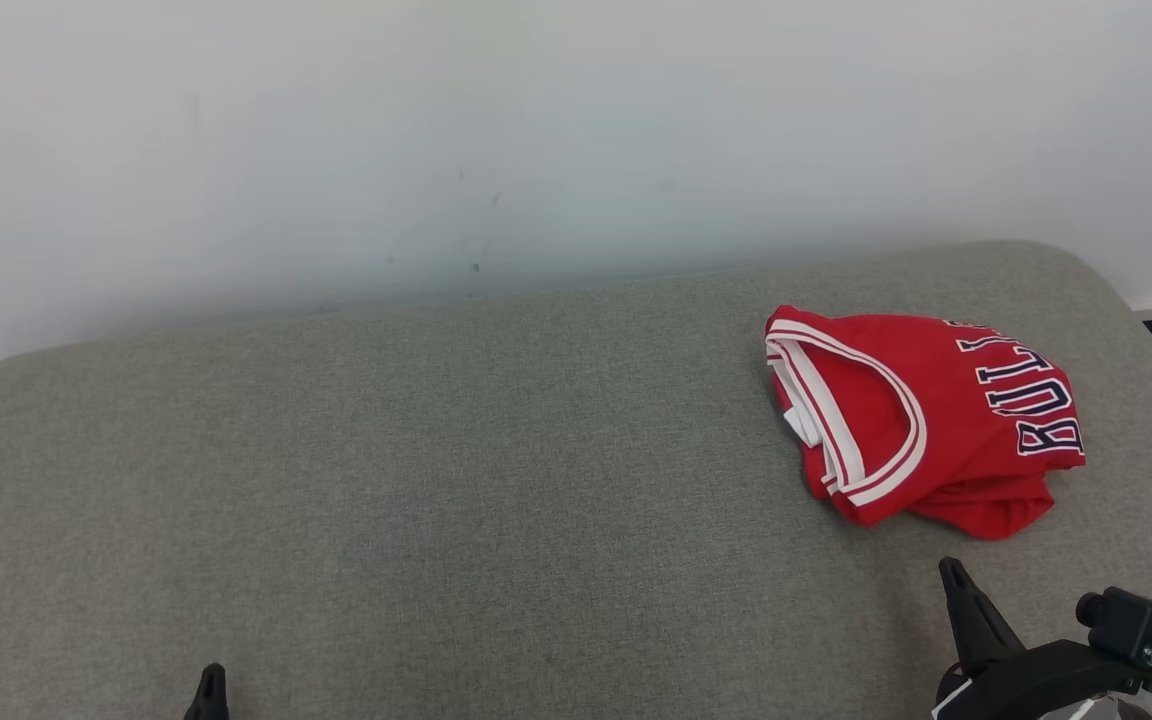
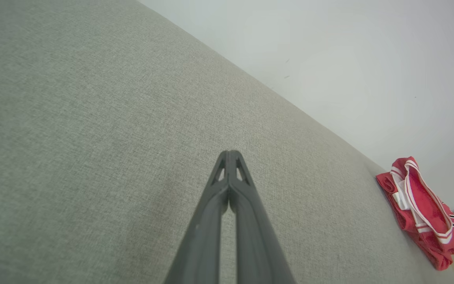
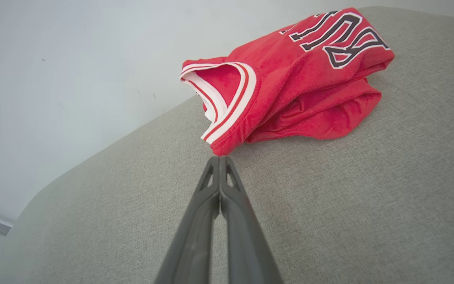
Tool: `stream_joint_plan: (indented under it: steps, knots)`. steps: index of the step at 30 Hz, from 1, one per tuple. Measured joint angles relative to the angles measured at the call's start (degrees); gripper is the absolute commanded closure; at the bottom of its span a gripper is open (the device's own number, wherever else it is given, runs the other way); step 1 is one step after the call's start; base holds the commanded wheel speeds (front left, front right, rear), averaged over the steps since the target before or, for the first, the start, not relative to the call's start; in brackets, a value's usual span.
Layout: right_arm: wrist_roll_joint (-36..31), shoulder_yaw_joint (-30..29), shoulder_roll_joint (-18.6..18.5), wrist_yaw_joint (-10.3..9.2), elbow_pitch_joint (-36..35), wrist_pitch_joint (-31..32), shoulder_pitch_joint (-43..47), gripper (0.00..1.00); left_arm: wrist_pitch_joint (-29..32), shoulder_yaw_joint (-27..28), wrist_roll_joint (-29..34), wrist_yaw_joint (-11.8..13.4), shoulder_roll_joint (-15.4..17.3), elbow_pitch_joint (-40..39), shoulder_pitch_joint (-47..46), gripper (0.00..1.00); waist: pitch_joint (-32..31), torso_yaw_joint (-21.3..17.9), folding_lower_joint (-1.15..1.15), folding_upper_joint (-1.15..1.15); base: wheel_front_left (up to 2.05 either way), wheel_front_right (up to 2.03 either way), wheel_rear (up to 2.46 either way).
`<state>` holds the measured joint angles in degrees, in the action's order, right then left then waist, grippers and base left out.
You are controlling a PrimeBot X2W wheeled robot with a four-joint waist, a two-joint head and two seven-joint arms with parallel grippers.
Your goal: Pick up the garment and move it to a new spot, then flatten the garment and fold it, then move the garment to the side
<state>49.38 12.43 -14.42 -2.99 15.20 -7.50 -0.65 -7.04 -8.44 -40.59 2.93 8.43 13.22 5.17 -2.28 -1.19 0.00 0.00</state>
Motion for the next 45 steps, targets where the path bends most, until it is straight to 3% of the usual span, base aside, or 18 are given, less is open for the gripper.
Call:
stream_joint_plan:
  steps: [45]
  knots:
    - [27.0, -13.0, 7.5, 6.2, 1.3, 9.1, -2.5, 1.0, 8.8, 8.7, -32.8, -6.5, -4.0, 2.4, -6.1, 1.0, 1.6, 0.8, 0.0, 0.0, 0.0, 0.0, 0.0]
